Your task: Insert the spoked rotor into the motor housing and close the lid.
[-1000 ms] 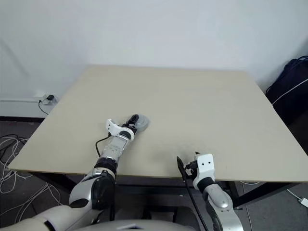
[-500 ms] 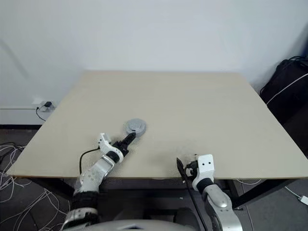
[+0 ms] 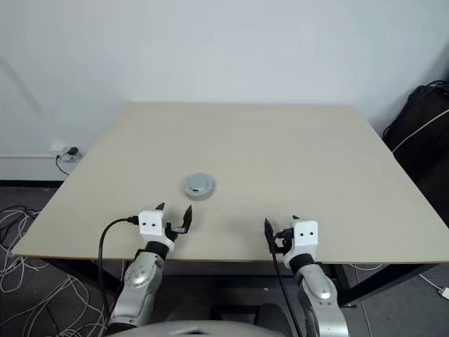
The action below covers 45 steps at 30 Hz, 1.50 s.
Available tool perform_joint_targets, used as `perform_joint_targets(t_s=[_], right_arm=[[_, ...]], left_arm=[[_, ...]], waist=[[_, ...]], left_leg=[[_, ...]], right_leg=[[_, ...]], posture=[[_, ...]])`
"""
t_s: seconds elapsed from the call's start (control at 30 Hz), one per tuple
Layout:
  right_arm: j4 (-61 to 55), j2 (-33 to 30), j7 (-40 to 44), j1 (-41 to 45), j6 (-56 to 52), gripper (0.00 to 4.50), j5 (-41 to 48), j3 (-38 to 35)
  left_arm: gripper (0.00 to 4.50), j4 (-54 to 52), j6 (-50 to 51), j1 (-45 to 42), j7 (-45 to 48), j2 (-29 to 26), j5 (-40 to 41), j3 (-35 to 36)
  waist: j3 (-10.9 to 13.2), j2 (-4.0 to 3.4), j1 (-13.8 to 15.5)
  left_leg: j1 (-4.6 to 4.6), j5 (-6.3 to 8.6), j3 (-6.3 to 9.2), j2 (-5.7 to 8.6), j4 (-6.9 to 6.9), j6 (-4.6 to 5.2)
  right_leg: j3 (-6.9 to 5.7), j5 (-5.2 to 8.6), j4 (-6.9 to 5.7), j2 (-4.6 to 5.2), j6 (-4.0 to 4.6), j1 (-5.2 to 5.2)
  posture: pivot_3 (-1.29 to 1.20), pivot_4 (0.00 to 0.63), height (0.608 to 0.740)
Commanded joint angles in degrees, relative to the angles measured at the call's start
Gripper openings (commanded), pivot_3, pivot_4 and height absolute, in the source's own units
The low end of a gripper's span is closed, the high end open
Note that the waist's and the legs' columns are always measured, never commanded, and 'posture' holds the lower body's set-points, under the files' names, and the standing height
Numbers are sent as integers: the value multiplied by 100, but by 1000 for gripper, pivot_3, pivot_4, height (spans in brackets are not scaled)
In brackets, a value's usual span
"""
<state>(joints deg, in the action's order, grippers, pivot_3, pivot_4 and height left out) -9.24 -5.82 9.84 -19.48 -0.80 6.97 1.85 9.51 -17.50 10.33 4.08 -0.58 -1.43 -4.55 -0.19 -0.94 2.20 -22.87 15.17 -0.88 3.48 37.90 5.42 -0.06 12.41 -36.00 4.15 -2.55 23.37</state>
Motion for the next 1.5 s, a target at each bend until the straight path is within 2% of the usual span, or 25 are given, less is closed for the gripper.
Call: perform_joint_targets(t_s=[0.03,0.23,0.43,1.5], right_arm=[[123,95,-276,9,779,4500,-332,-78],[422,207,-491,-21,1262,4500,-528,-93],[576,284,-645,16,1456,4500,-655,-42],[727,440,-590,61,1420,4500,-644,91]], left_arm=[[4478,187,-750,21,-495,32,-517,-31],[4478,404,-1064,0,-798,62,-684,-3],[4478,509,-1251,-94,-655,-106,-702,-64],[4478,383,-1007,-60,-639,-19,-702,-115]], waist=[[1,1,10],[3,7,12],[3,7,9],[3,7,3]], left_leg=[[-4,0,-6,0,0,0],[-4,1,-13,-1,2,2],[-2,0,-13,-2,3,2],[-1,0,-14,-3,4,3]], right_leg=[[3,0,1,1,-1,4],[3,-2,-3,4,-7,3],[1,-2,-4,2,-7,3],[2,-2,-5,0,-7,2]], posture=[[0,0,740],[0,0,740],[0,0,740],[0,0,740]])
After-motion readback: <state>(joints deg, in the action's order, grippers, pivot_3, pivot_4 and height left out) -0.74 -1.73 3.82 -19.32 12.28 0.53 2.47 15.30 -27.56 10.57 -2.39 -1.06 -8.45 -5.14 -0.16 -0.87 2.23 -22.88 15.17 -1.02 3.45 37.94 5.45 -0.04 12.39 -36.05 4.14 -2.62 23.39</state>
